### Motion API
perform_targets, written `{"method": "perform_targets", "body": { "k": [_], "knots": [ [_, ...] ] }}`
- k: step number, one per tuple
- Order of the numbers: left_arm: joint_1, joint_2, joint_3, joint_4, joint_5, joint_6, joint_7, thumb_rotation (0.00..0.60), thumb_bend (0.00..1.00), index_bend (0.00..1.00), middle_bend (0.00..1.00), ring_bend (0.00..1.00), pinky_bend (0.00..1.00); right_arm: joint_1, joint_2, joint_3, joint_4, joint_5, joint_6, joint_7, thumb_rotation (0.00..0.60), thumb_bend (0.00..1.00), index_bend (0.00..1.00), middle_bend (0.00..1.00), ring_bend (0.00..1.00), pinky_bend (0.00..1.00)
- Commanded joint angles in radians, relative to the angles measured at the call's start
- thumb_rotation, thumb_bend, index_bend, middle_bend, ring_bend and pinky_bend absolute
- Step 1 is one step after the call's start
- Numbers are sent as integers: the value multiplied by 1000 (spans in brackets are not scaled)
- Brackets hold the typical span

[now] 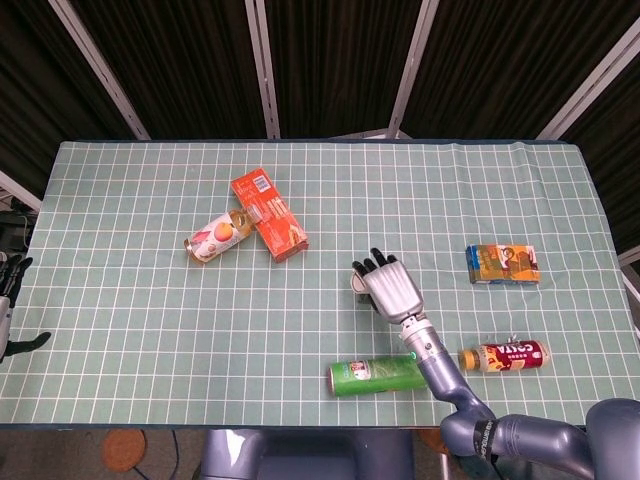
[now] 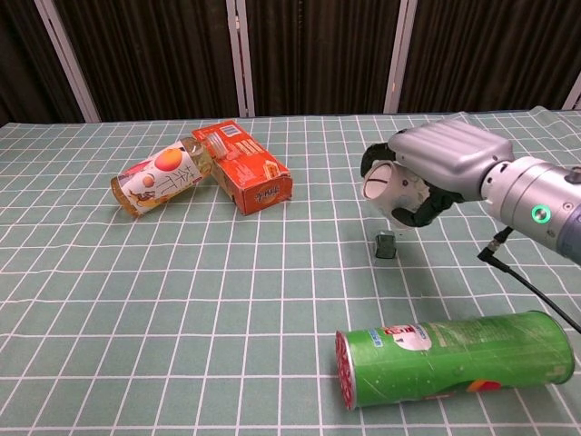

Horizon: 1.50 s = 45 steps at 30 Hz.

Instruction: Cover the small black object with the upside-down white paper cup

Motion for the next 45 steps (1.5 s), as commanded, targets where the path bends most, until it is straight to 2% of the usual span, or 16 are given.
{"method": "perform_targets", "body": {
  "k": [1, 8, 15, 37, 39, 45],
  "knots": [
    [-1, 1, 0, 0, 0, -2, -4, 600, 0, 0, 0, 0, 0, 5, -1, 56, -23, 33, -42, 129, 600, 336, 287, 351, 170, 409],
    [-2, 7, 0, -1, -3, -11, -17, 600, 0, 0, 0, 0, 0, 20, -61, 87, 17, 79, -70, 224, 600, 335, 287, 351, 166, 405],
    [-3, 12, 1, -3, -4, -15, -25, 600, 0, 0, 0, 0, 0, 33, -103, 89, 78, 97, -67, 232, 600, 335, 287, 351, 159, 403],
    [-7, 13, 3, -6, -10, -25, -22, 600, 0, 0, 0, 0, 0, 12, -90, 79, 72, 152, -83, 281, 600, 335, 287, 349, 140, 389],
    [-8, 13, 3, -6, -11, -27, -23, 600, 0, 0, 0, 0, 0, 11, -82, 75, 66, 157, -90, 283, 600, 330, 275, 332, 128, 378],
    [-9, 14, 5, -8, -10, -29, -24, 600, 0, 0, 0, 0, 0, 3, -43, 58, 23, 177, -116, 281, 600, 309, 148, 176, 45, 298]
  ]
}}
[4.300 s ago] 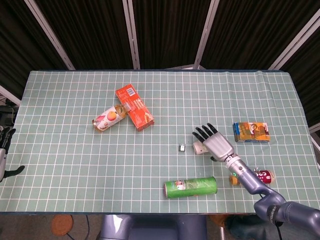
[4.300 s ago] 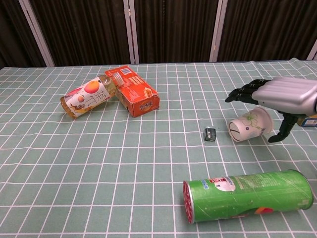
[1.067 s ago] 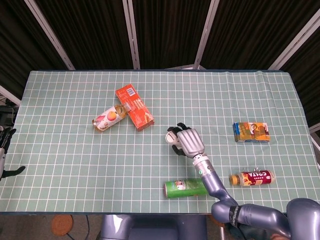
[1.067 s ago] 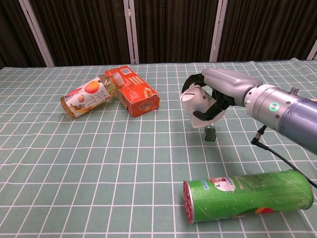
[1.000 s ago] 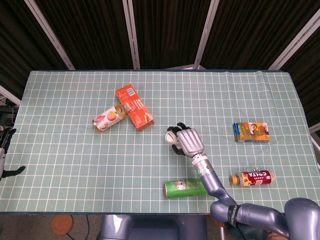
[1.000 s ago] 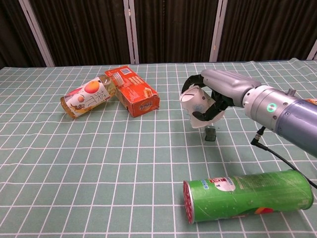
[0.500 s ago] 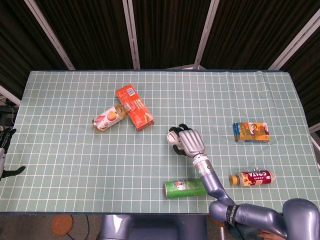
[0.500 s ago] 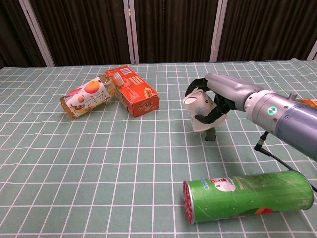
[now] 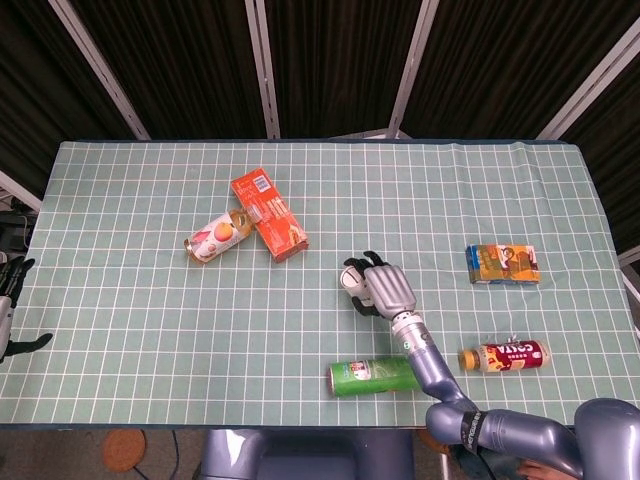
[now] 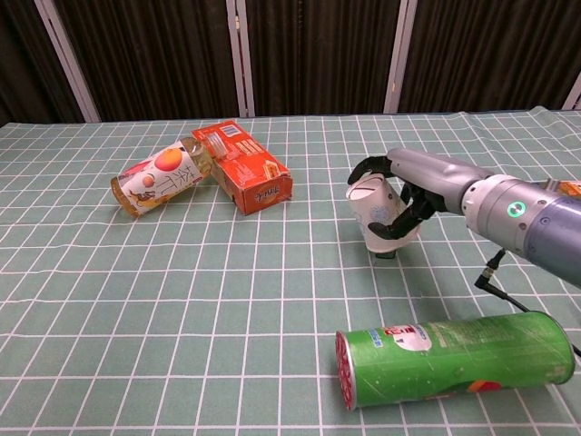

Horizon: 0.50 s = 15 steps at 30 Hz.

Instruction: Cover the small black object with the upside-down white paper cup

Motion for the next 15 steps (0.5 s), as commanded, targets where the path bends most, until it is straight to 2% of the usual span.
{"method": "perform_targets", "body": {
  "k": [1, 8, 15],
  "knots": [
    [0, 1, 1, -1, 1, 0, -1, 600, 0, 0, 0, 0, 0, -4, 15, -8, -17, 10, -7, -5, 600, 307, 134, 153, 30, 281],
    [0, 3, 2, -5, 3, 0, -2, 600, 0, 0, 0, 0, 0, -15, 49, -19, -64, 8, 6, -6, 600, 306, 107, 113, 6, 259],
    [3, 6, 2, -5, 7, 5, -12, 600, 0, 0, 0, 0, 0, -48, 125, -34, -163, -52, 49, 19, 600, 304, 102, 97, 0, 228]
  ]
}}
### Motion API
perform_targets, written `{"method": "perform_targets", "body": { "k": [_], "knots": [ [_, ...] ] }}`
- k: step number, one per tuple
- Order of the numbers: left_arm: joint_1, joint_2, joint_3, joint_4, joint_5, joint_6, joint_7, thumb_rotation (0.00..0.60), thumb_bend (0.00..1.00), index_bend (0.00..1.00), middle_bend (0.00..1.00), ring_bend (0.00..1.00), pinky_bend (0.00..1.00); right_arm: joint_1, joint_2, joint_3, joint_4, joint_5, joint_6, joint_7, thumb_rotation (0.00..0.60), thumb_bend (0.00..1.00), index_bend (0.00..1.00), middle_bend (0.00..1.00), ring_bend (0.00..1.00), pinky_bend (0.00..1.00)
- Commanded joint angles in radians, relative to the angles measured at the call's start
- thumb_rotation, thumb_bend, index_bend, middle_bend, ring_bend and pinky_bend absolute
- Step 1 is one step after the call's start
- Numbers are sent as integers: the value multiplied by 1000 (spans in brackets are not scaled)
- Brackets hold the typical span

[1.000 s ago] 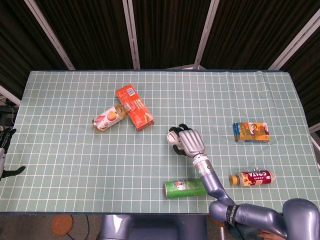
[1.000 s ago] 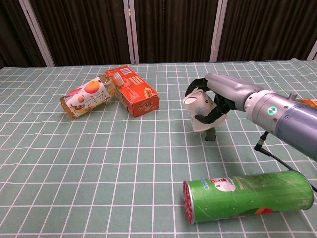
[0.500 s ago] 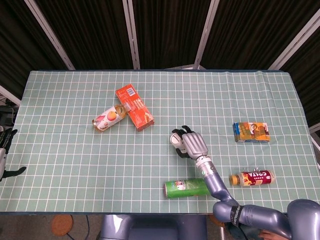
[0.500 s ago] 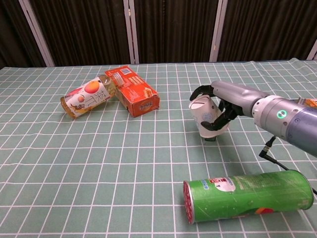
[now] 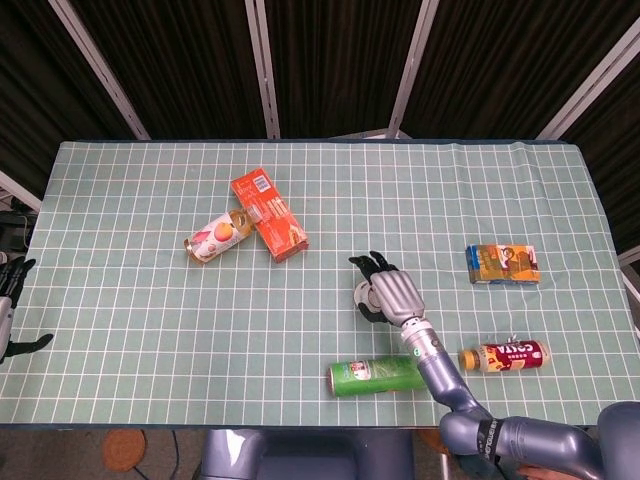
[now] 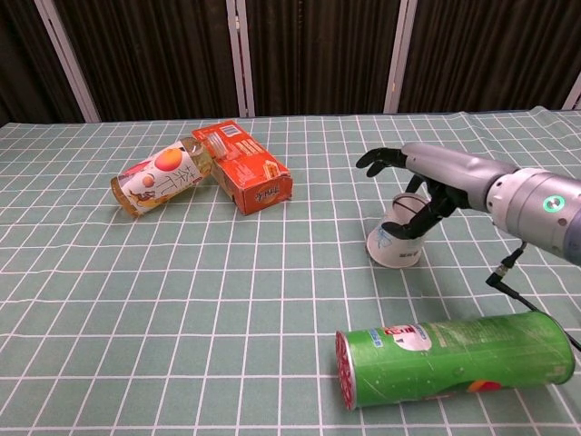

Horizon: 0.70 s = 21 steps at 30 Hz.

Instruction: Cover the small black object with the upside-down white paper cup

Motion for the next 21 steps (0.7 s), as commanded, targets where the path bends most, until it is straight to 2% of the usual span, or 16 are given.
{"method": "perform_targets", "body": {
  "k": [1, 5, 9, 11, 14, 17, 21],
  "knots": [
    [2, 1, 0, -1, 3, 3, -3, 600, 0, 0, 0, 0, 0, -23, 51, -14, -49, -52, 31, 17, 600, 303, 102, 95, 0, 219],
    [9, 3, 3, -7, 25, 27, 0, 600, 0, 0, 0, 0, 0, -74, 158, -55, -98, -197, 109, 47, 600, 290, 100, 91, 0, 169],
    [16, 2, 8, -13, 45, 45, 4, 600, 0, 0, 0, 0, 0, -123, 238, -88, -93, -311, 190, 78, 600, 225, 97, 88, 0, 97],
    [19, 0, 10, -15, 55, 54, 7, 600, 0, 0, 0, 0, 0, -147, 270, -102, -85, -349, 227, 93, 600, 137, 80, 62, 0, 32],
    [24, -4, 13, -14, 71, 71, 18, 600, 0, 0, 0, 0, 0, -183, 322, -124, -71, -381, 269, 89, 600, 8, 18, 4, 0, 0],
    [33, -16, 14, -6, 92, 106, 41, 600, 0, 0, 0, 0, 0, -227, 380, -155, -56, -410, 315, 52, 600, 0, 0, 0, 0, 0],
    [47, -32, 19, 2, 126, 148, 51, 600, 0, 0, 0, 0, 0, -287, 419, -183, -59, -439, 382, 71, 600, 0, 0, 0, 0, 0]
  ]
}}
